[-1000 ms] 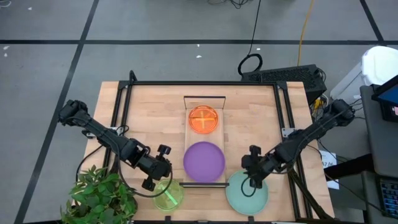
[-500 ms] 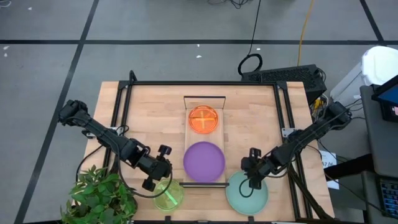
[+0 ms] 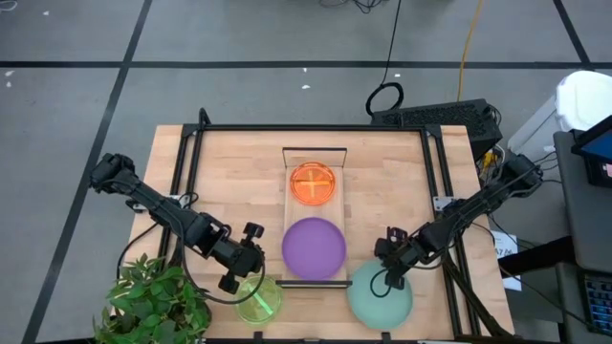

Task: Place and stack plates onto a shelf
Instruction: Stack the large blue plate on top of the large purple plate on the shelf

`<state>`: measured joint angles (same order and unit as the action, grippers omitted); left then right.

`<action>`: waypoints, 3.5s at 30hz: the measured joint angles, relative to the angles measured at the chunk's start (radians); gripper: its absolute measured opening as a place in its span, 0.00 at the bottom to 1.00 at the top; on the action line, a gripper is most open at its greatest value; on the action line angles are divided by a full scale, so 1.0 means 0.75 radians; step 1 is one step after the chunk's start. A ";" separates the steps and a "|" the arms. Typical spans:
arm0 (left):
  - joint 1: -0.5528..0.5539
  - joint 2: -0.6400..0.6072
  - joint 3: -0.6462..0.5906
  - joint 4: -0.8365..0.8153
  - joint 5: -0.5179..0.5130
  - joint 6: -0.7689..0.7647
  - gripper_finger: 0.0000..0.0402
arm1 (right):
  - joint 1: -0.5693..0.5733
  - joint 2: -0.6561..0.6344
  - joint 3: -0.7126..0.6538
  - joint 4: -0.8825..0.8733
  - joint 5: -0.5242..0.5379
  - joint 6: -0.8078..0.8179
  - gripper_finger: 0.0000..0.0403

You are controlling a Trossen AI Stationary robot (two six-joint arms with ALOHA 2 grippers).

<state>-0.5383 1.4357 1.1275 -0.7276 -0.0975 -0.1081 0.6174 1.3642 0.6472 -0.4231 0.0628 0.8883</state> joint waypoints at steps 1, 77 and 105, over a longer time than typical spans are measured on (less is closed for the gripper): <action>0.000 0.000 0.000 0.000 0.000 0.000 0.27 | 0.000 -0.012 0.000 -0.011 -0.003 -0.006 0.02; 0.001 0.001 0.000 0.069 -0.025 0.052 0.27 | -0.686 -0.091 0.385 0.254 0.119 -0.528 0.00; 0.001 0.001 0.000 0.069 -0.025 0.032 0.27 | -0.727 0.100 0.384 0.300 -0.046 -0.391 0.01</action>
<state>-0.5373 1.4361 1.1275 -0.6762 -0.1162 -0.0841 0.0723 1.4395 0.9352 -0.1978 0.0284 0.5949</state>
